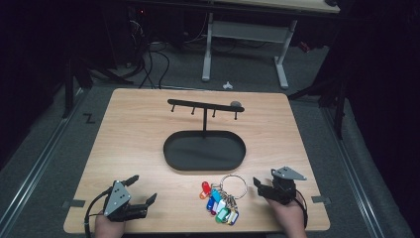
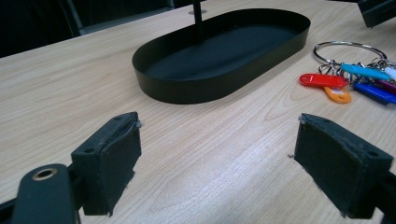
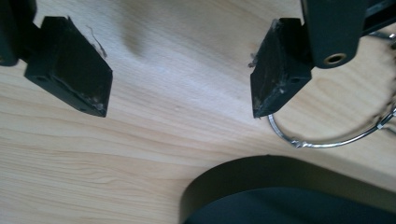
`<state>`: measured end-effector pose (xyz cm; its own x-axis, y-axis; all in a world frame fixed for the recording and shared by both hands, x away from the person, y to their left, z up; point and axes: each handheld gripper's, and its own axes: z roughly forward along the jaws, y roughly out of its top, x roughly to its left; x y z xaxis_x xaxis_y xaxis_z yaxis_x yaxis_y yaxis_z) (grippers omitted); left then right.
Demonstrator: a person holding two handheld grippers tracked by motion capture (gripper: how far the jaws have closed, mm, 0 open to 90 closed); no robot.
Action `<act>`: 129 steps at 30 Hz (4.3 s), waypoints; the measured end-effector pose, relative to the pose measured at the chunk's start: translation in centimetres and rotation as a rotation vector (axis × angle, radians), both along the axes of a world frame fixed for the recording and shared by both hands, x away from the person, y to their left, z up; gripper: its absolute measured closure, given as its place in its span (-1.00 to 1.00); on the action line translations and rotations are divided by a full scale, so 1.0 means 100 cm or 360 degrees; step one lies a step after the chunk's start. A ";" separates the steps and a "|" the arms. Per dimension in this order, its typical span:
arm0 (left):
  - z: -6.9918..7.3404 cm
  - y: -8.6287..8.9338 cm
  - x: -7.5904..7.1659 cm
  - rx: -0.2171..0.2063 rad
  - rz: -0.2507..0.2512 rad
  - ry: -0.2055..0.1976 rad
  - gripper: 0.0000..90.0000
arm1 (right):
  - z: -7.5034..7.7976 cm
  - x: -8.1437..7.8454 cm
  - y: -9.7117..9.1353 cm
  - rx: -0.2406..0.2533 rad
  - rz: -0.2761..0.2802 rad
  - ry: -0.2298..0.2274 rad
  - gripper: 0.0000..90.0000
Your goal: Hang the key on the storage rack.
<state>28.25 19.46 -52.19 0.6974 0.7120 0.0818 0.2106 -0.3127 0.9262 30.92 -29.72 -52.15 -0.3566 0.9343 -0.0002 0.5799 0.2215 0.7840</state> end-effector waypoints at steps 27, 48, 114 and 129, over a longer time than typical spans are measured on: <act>0.002 0.002 -0.001 -0.0020 0.0007 -0.0025 -0.67 | 0.015 0.009 0.048 -0.0211 0.0369 0.0151 -0.27; 0.001 0.001 -0.002 -0.0002 -0.0002 -0.0019 -0.67 | 0.039 0.036 0.054 -0.0441 0.0549 0.0589 -0.21; 0.000 -0.001 -0.001 -0.0018 -0.0022 -0.0001 -0.67 | 0.033 0.110 0.114 -0.0904 0.0881 0.1151 0.80; -0.001 -0.001 -0.001 -0.0022 -0.0038 0.0015 -0.67 | 0.033 0.097 0.123 -0.1051 0.0902 0.1075 0.92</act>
<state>28.17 19.38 -52.27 0.7148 0.6962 0.0656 0.2118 -0.3050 0.9285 40.64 -17.40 -48.89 -0.8485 0.5227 -0.0829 0.5262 0.8499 -0.0271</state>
